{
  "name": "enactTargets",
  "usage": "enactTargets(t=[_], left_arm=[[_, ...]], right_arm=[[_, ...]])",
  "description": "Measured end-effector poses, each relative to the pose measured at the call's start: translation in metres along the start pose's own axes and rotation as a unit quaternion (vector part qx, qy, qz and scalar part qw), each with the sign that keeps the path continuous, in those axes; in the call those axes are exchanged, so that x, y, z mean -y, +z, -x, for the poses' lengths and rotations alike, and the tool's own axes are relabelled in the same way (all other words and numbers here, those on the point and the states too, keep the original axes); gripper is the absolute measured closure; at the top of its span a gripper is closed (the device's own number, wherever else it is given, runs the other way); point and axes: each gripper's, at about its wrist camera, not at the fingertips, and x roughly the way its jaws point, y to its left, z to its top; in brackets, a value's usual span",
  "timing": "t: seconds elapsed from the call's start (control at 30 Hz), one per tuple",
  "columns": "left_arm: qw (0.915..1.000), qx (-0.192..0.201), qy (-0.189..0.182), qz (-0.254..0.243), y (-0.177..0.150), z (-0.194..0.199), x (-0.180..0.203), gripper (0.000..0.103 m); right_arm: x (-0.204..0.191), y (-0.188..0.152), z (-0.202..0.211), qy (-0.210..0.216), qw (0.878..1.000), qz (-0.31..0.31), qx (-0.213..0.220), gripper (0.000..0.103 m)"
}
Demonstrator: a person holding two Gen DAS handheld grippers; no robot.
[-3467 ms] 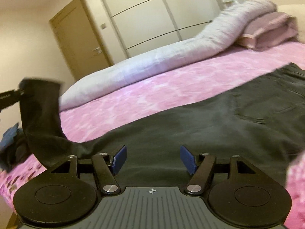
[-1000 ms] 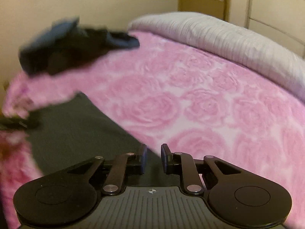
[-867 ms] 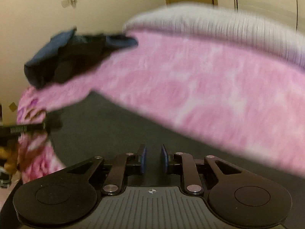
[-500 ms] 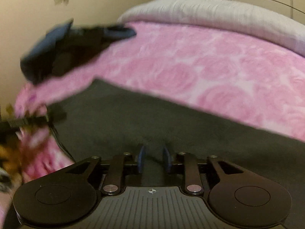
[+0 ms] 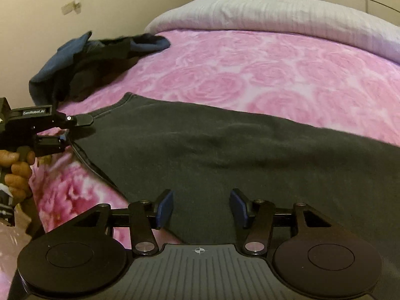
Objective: Fold clothes
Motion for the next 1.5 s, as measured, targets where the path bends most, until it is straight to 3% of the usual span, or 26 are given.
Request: enactTargets(t=[0.07,0.13,0.27,0.37,0.5,0.53,0.6,0.73,1.03,1.17,1.3,1.4,1.5], left_arm=[[0.9989,-0.039,-0.015,0.022,0.018,-0.006,-0.007,0.067],[0.9959,-0.088,-0.013,-0.014,0.04,-0.013,-0.004,0.067],[0.9754,-0.199,-0.01,-0.093,0.082,-0.039,0.007,0.066],[0.9612,-0.248,-0.008,-0.121,0.101,-0.067,0.01,0.065],[0.9514,-0.274,-0.004,-0.14,0.108,-0.098,0.014,0.065],[0.9497,-0.276,-0.006,-0.149,0.108,-0.101,0.015,0.066],[0.9481,-0.261,-0.005,-0.182,0.107,-0.098,0.02,0.09],[0.9524,-0.139,-0.047,-0.267,0.099,-0.054,0.049,0.091],[0.9496,-0.161,0.03,-0.267,0.088,-0.068,0.046,0.089],[0.9459,-0.171,0.075,-0.266,0.093,-0.066,0.047,0.073],[0.9587,-0.135,0.08,-0.237,0.098,-0.031,0.04,0.066],[0.9663,-0.107,0.082,-0.219,0.09,0.007,0.032,0.066],[0.9768,-0.12,0.056,-0.168,0.069,0.03,0.023,0.064]], right_arm=[[0.0,-0.002,0.005,-0.001,1.0,-0.004,0.004,0.047],[-0.001,0.0,0.008,-0.004,1.0,0.005,0.004,0.047],[0.0,0.003,0.008,-0.015,1.0,0.02,0.007,0.046],[0.0,0.004,0.002,-0.019,1.0,0.019,0.009,0.046],[-0.002,0.003,-0.005,-0.02,1.0,0.022,0.009,0.046],[-0.003,0.002,-0.006,-0.021,0.999,0.023,0.009,0.046],[-0.004,0.002,-0.007,-0.02,0.999,0.025,0.01,0.046],[-0.004,0.001,-0.001,-0.022,0.999,0.027,0.022,0.046],[-0.004,-0.008,0.011,-0.023,0.999,0.015,0.029,0.045],[0.001,-0.013,0.011,-0.029,0.999,0.007,0.021,0.045],[-0.004,-0.014,0.024,-0.03,0.999,0.017,0.04,0.044],[-0.033,-0.016,0.018,-0.026,0.993,0.107,0.036,0.043],[-0.065,-0.021,0.004,-0.026,0.977,0.21,0.025,0.043]])
